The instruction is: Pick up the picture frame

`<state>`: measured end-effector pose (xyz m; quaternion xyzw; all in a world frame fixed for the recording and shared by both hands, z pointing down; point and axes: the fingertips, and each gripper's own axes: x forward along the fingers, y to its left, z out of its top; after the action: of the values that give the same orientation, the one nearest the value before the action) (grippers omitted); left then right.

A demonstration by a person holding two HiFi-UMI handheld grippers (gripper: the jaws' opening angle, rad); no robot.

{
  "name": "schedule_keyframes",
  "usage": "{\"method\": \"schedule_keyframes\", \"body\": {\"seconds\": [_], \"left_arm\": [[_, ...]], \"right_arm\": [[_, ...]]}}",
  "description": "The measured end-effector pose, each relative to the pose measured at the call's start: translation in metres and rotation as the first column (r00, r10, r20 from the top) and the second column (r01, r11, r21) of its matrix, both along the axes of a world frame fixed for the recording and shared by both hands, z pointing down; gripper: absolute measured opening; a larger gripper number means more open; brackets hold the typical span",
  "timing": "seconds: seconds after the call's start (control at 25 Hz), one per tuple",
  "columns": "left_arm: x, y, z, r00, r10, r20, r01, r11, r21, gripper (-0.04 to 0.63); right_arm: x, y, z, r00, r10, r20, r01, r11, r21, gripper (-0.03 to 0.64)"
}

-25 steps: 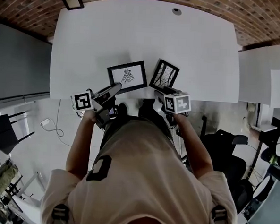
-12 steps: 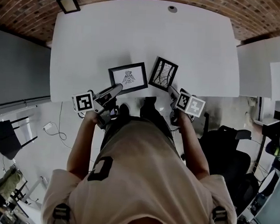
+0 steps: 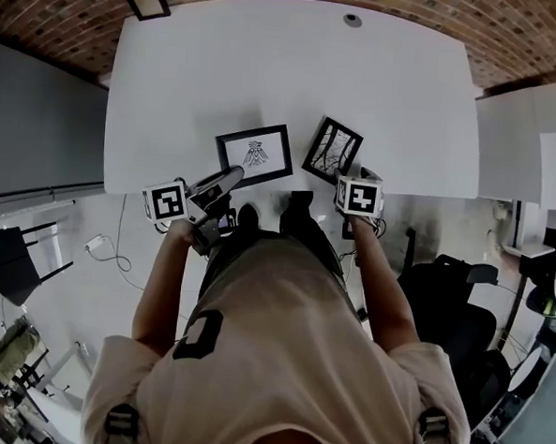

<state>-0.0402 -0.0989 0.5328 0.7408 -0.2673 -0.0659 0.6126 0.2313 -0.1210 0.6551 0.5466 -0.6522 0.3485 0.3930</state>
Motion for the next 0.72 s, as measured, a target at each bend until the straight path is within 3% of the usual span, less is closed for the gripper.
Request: {"method": "schedule_keyframes", "body": {"seconds": [0.28, 0.48, 0.72], "left_arm": [[0.003, 0.004, 0.001, 0.999, 0.032, -0.012, -0.032, 0.999, 0.025, 0.035], [0.012, 0.005, -0.001, 0.997, 0.074, 0.001, -0.074, 0.996, 0.054, 0.035], [0.009, 0.003, -0.003, 0.997, 0.076, -0.001, -0.075, 0.995, 0.062, 0.035]], "right_arm": [[0.007, 0.022, 0.002, 0.991, 0.123, 0.048, -0.123, 0.992, -0.013, 0.250], [0.015, 0.039, 0.006, 0.947, 0.277, 0.163, -0.275, 0.961, -0.032, 0.250], [0.018, 0.045, 0.007, 0.941, 0.299, 0.162, -0.294, 0.954, -0.052, 0.250]]}}
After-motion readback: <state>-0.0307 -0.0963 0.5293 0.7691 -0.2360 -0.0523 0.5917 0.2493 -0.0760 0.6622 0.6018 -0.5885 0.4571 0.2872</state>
